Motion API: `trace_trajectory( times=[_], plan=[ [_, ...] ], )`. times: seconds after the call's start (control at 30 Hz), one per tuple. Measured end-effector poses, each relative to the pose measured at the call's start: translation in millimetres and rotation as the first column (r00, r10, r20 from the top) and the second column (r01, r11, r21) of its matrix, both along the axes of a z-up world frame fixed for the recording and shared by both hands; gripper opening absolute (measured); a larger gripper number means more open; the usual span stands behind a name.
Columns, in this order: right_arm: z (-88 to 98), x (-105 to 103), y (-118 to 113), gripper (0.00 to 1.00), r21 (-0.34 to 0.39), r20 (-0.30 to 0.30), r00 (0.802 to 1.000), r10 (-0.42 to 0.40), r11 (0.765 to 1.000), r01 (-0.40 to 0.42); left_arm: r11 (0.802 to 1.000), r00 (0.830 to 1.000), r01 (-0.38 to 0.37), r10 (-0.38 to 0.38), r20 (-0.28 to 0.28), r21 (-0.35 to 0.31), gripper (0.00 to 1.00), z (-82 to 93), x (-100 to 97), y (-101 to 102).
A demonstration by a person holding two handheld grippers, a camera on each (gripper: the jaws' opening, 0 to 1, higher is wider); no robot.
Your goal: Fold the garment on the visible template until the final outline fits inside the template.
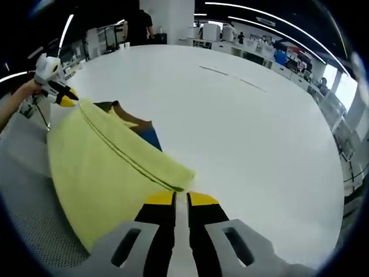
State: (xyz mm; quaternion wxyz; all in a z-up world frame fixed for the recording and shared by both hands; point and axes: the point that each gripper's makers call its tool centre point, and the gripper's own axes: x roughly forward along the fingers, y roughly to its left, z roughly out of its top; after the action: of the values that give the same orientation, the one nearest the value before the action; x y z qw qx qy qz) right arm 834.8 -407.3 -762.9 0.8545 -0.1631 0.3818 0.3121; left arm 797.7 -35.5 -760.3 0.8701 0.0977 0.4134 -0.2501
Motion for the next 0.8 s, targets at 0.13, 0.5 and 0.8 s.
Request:
trace_trajectory(
  times=[0.13,0.5,0.8],
  plan=[
    [0.5,3,1,0.08,0.037,-0.003,1.000,-0.030,0.999,0.030,1.000,1.000,-0.006,0.006,0.001,-0.012,0.17,-1.0,3.6,-2],
    [-1.3,4,3,0.03,0.030,-0.013,1.000,-0.026,0.999,0.026,0.999,1.000,-0.004,0.003,-0.021,-0.038,0.05,-4.0,8.4,-9],
    [3.0,6,3,0.03,0.027,-0.005,1.000,-0.022,0.999,0.023,0.999,1.000,-0.005,0.004,-0.027,-0.048,0.00,3.4,13.0,-10]
  ],
)
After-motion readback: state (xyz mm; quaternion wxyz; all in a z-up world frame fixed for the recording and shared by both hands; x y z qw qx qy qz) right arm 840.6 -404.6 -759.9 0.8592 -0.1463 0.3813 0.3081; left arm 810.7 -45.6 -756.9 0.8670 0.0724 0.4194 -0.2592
